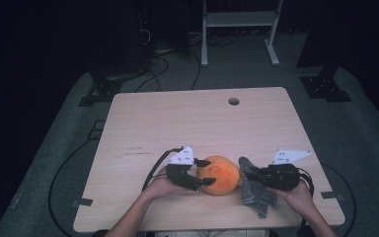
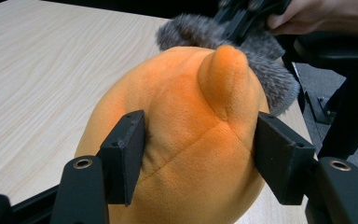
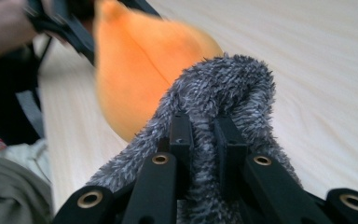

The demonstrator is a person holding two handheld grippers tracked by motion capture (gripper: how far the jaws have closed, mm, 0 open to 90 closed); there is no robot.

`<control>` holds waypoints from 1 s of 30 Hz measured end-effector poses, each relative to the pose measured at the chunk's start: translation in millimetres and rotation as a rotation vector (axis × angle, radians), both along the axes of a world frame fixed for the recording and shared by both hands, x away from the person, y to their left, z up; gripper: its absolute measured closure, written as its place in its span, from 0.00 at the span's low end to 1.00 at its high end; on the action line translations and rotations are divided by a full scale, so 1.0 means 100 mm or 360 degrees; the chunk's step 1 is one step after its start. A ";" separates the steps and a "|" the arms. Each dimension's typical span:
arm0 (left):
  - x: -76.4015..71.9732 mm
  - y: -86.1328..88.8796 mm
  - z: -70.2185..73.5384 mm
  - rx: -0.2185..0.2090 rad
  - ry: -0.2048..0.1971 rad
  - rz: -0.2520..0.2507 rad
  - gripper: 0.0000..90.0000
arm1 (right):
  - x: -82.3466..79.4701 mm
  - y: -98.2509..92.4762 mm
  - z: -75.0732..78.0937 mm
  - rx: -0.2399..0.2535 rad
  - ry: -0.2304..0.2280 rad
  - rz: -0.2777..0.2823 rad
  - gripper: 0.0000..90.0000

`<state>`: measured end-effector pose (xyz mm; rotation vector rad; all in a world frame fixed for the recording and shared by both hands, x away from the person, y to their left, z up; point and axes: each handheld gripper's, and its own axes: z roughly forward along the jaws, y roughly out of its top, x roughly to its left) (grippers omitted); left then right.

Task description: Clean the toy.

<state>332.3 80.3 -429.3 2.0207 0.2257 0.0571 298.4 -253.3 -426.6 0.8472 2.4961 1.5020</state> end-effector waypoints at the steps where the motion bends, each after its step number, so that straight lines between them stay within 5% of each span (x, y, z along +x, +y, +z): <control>1: 0.00 0.00 0.00 0.0001 -0.0003 -0.0006 0.42 | 0.00 0.02 0.03 0.0028 -0.0015 0.0020 0.88; 3: -0.01 0.00 0.00 0.0008 -0.0019 -0.0014 0.42 | 0.02 0.16 0.15 0.0098 -0.0061 0.0089 0.88; 7: 0.01 0.07 0.00 0.0020 -0.0014 0.0011 0.42 | 0.11 0.34 0.18 0.0076 -0.0086 0.0127 0.88; 11: 0.04 0.12 0.00 0.0017 0.0003 0.0029 0.42 | 0.14 0.30 0.14 0.0097 -0.0057 0.0099 0.88; 15: 0.05 0.12 -0.01 -0.0001 0.0021 0.0038 0.42 | 0.10 0.06 0.00 0.0022 0.0026 0.0004 0.88; 18: 0.08 0.13 -0.02 -0.0024 0.0042 0.0059 0.42 | 0.05 -0.01 0.03 0.0072 0.0010 -0.0008 0.88; 23: 0.08 0.09 -0.02 -0.0030 0.0035 0.0081 0.43 | 0.03 0.19 0.21 0.0105 -0.0108 0.0077 0.88; 30: 0.10 0.13 -0.02 -0.0040 0.0059 0.0124 0.44 | 0.10 0.32 0.13 0.0061 -0.0085 0.0085 0.88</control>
